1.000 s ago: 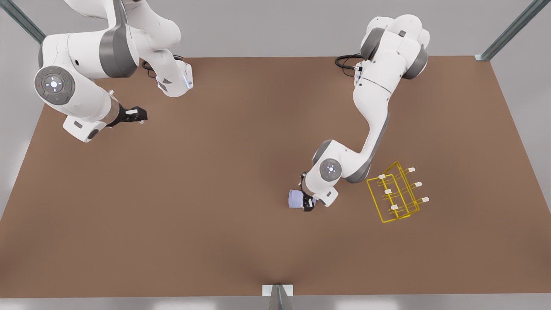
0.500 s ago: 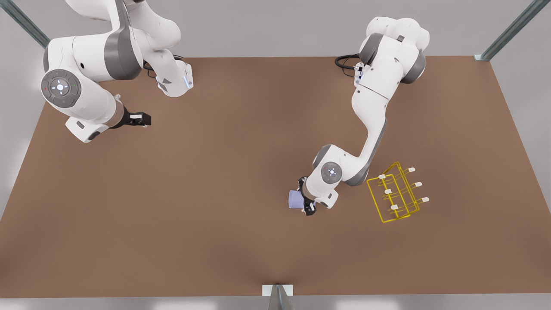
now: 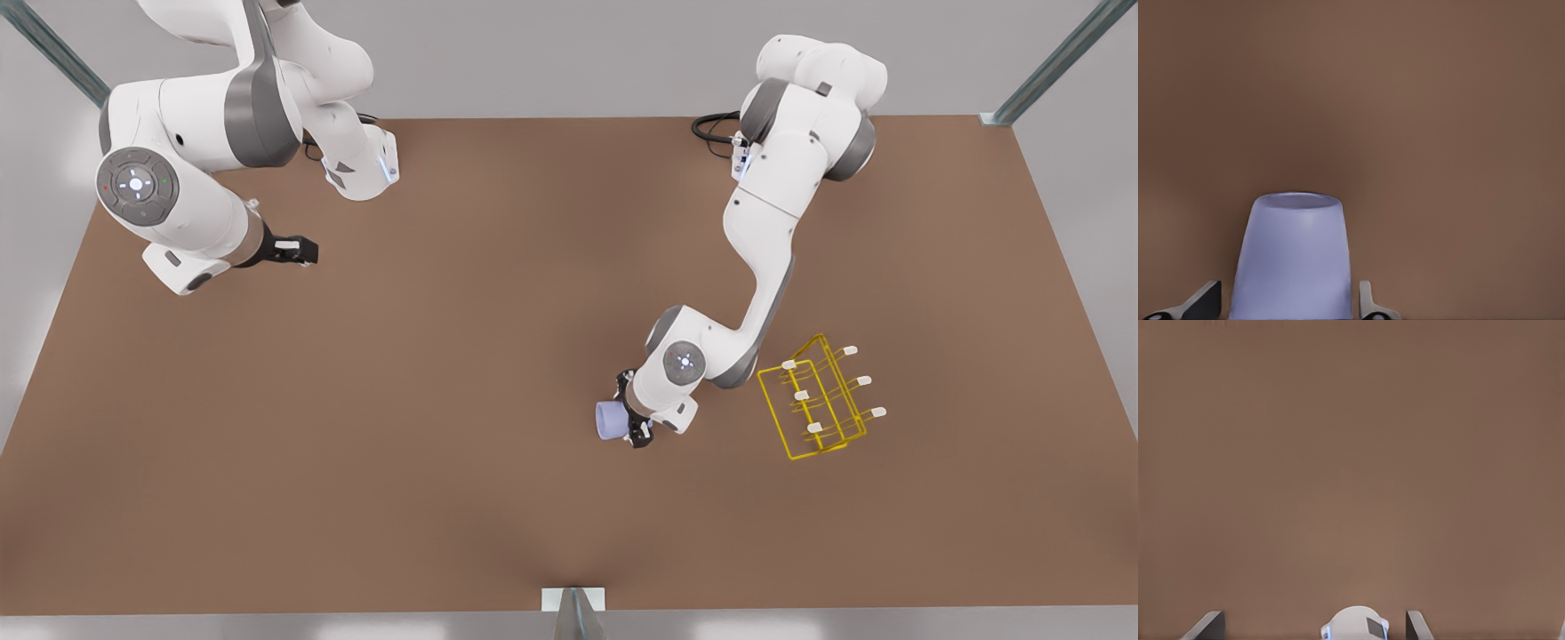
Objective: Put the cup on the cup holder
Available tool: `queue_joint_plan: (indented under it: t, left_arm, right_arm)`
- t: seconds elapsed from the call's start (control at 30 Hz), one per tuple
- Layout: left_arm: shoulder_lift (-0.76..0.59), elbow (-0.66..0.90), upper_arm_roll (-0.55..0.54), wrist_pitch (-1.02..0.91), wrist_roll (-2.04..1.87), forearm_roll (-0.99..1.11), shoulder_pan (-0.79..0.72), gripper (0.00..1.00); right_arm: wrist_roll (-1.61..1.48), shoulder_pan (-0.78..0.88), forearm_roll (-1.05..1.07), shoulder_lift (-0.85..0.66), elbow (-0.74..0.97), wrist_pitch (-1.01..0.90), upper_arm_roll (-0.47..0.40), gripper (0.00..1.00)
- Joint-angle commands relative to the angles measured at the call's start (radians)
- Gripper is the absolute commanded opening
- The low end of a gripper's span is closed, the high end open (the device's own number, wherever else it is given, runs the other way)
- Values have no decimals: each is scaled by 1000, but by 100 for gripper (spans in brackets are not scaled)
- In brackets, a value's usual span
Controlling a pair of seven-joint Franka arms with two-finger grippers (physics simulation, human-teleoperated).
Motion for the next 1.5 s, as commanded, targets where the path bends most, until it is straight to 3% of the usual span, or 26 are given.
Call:
queue_joint_plan:
  t: [0.0, 0.23, 0.27, 0.3, 0.43, 0.53, 0.57, 0.6, 0.63, 0.67, 0.7, 0.8, 0.97, 1.17, 1.27, 1.47]
  left_arm:
    - [4, 0, 0, 27, 17, -3, 0, 100]
    - [34, 0, -1, 32, 13, -3, -5, 100]
    - [37, 0, -1, 32, 12, -4, -5, 79]
    - [37, 0, 0, 32, 12, -4, -5, 71]
    - [2, 5, 0, 6, 14, -52, 24, 71]
    - [-107, 157, 40, -477, 17, 8, 77, 71]
    - [-113, 200, 227, -609, 24, 56, -40, 71]
    - [-127, 188, 592, -643, 104, 54, -297, 71]
    - [-110, 128, 818, -645, 185, 57, -457, 71]
    - [-107, 67, 909, -651, 216, 117, -532, 71]
    - [-104, 8, 919, -672, 216, 251, -569, 72]
    - [8, -46, 1209, -738, 411, 427, -775, 72]
    - [36, -104, 1283, -812, 538, 549, -876, 71]
    - [156, -139, 1274, -775, 425, 551, -868, 71]
    - [156, -139, 1206, -755, 311, 553, -830, 71]
    - [163, -141, 1202, -701, 287, 549, -802, 71]
  right_arm:
    - [46, 0, 0, -2, 0, 0, 0, 100]
    - [46, 0, 0, 3, -1, 0, 0, 100]
    - [46, 0, 0, 4, 0, 0, 1, 100]
    - [46, 0, 0, 4, 0, 0, 0, 100]
    - [46, 0, 0, 6, 0, 0, 0, 100]
    - [31, -1, 2, 6, 2, 0, 0, 100]
    - [31, -1, 2, 6, 0, 0, 0, 100]
    - [31, -1, 2, 6, 0, 0, 0, 100]
    - [31, -1, 2, 6, 0, 0, 0, 100]
    - [31, -1, 0, 6, 0, 1, 0, 100]
    - [31, -1, 2, 6, 0, 1, 0, 100]
    - [31, -1, 2, 7, 2, 1, 0, 100]
    - [32, -1, 2, 10, 0, 4, 0, 100]
    - [34, -1, 5, 17, 0, 12, 1, 100]
    - [35, -1, 5, 18, 0, 13, 1, 100]
    - [34, 0, 5, 23, 0, 13, 1, 100]
